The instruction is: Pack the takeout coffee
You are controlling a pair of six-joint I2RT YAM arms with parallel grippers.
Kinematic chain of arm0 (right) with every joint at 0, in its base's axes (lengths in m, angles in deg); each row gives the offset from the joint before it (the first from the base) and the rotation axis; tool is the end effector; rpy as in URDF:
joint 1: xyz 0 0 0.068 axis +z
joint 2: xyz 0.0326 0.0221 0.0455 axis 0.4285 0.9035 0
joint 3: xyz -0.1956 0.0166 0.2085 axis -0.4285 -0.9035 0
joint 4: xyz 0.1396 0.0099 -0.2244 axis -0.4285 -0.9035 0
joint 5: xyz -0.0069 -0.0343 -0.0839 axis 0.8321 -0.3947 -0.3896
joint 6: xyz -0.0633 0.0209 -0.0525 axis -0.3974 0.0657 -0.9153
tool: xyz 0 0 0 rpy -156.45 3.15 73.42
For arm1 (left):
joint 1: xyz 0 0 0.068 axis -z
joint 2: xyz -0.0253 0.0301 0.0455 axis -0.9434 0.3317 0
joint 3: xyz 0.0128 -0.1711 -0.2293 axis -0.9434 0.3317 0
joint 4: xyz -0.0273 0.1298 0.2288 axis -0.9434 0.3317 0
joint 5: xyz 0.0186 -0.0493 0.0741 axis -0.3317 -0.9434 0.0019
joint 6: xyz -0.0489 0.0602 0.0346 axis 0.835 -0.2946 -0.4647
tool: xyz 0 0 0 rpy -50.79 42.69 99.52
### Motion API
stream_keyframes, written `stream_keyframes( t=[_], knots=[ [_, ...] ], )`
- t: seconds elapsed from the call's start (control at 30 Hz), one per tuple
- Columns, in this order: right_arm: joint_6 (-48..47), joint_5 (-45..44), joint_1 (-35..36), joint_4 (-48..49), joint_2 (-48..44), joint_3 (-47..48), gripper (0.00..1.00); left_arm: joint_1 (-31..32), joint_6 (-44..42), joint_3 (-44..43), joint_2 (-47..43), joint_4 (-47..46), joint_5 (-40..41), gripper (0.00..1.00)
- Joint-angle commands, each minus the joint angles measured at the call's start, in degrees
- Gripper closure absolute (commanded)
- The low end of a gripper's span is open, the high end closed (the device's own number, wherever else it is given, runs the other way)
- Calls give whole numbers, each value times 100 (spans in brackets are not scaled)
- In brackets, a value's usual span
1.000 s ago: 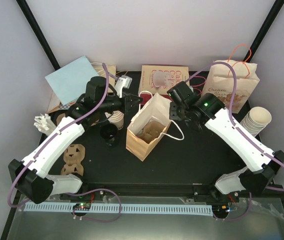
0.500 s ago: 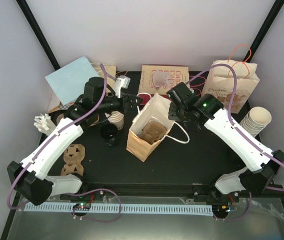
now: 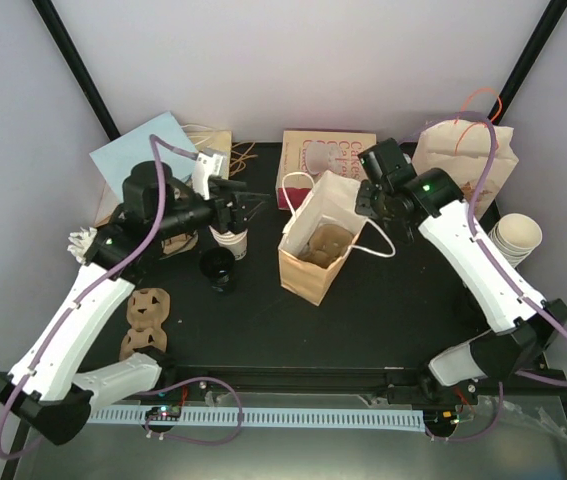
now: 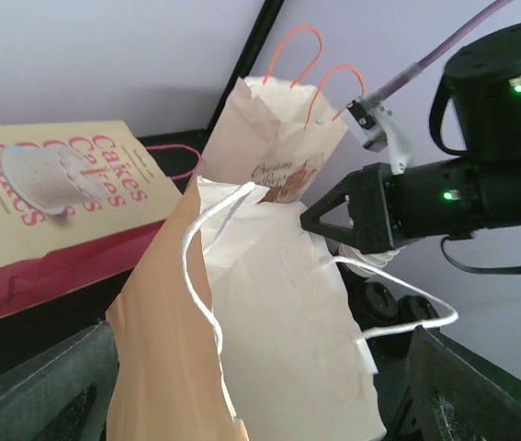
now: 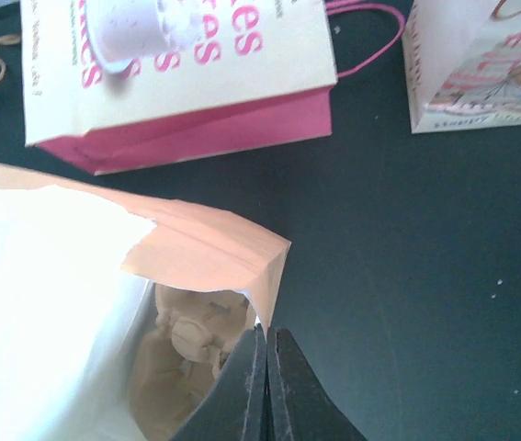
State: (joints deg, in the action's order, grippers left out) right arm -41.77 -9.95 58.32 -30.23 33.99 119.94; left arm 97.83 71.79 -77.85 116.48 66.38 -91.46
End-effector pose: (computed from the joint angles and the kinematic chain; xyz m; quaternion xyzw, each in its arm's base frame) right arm 0.2593 0.1430 0.3725 0.1098 0.9441 0.0603 0.3049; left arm 0.2063 -0.1470 0.4280 0.1881 0.7606 -0.4263 0.4520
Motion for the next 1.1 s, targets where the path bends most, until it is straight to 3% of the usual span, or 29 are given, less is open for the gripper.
stream_keyframes(
  t=[0.0,0.07,0.2,0.53,0.67,0.83,1.07],
  knots=[
    [-315,-98,-394,154,265,364,99,-123,-145,-292,-306,437,242,8],
    [-375,-119,-539,145,420,496,99,-159,-190,-271,-437,570,344,2],
    [-448,-59,-813,153,653,631,92,-255,-257,-158,-645,865,536,1],
    [-613,-262,-1043,118,617,815,52,-415,-343,344,-1181,1425,778,1],
    [-794,-429,-1045,41,449,987,41,-426,-390,487,-1402,1718,903,1],
    [-1143,-532,-1043,33,100,1111,15,-439,-392,600,-1727,2074,1189,1],
    [-1676,-60,-1044,381,-769,735,6,-435,-392,687,-2179,2506,1531,1]
  ],
)
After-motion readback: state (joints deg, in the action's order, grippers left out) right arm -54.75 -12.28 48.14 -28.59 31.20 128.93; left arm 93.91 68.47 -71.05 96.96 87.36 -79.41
